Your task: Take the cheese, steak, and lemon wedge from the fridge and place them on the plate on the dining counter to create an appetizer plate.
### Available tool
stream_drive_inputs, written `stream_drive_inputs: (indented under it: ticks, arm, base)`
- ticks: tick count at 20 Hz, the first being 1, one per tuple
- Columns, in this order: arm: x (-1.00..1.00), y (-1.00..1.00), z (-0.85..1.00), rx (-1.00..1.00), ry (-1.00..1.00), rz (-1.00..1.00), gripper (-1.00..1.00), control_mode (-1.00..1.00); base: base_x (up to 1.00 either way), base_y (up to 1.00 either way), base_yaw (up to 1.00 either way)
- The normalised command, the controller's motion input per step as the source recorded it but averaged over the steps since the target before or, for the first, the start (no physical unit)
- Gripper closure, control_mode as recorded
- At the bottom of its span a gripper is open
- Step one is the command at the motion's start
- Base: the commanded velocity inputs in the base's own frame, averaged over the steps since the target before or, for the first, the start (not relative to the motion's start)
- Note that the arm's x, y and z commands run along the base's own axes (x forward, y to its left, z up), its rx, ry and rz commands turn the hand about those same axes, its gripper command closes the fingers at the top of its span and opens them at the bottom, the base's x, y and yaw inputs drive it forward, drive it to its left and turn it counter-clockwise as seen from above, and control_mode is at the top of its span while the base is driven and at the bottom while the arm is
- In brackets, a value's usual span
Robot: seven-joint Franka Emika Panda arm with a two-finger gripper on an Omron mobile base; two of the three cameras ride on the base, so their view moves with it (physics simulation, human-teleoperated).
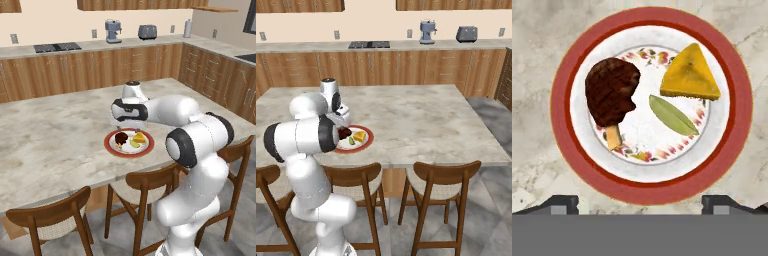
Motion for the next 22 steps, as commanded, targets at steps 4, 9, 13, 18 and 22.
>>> stream_drive_inputs:
  ticks: [4,9,13,18,22]
  arm:
    - [-1.0,-0.38,0.72,0.0,-0.4,0.01,-1.0,-1.0]
    - [-1.0,-0.38,0.86,0.0,-0.38,0.05,-1.0,-1.0]
    - [-1.0,-0.39,0.68,0.0,-0.16,0.09,-1.0,-1.0]
    - [-1.0,-0.43,0.65,0.0,-0.05,0.11,-1.0,-1.0]
    - [-1.0,-0.33,0.81,-0.01,-0.03,0.06,-1.0,-1.0]
  base:
    - [0.0,0.0,0.0]
    - [0.0,0.0,0.0]
    - [0.0,0.0,0.0]
    - [0.0,0.0,0.0]
    - [0.0,0.0,0.0]
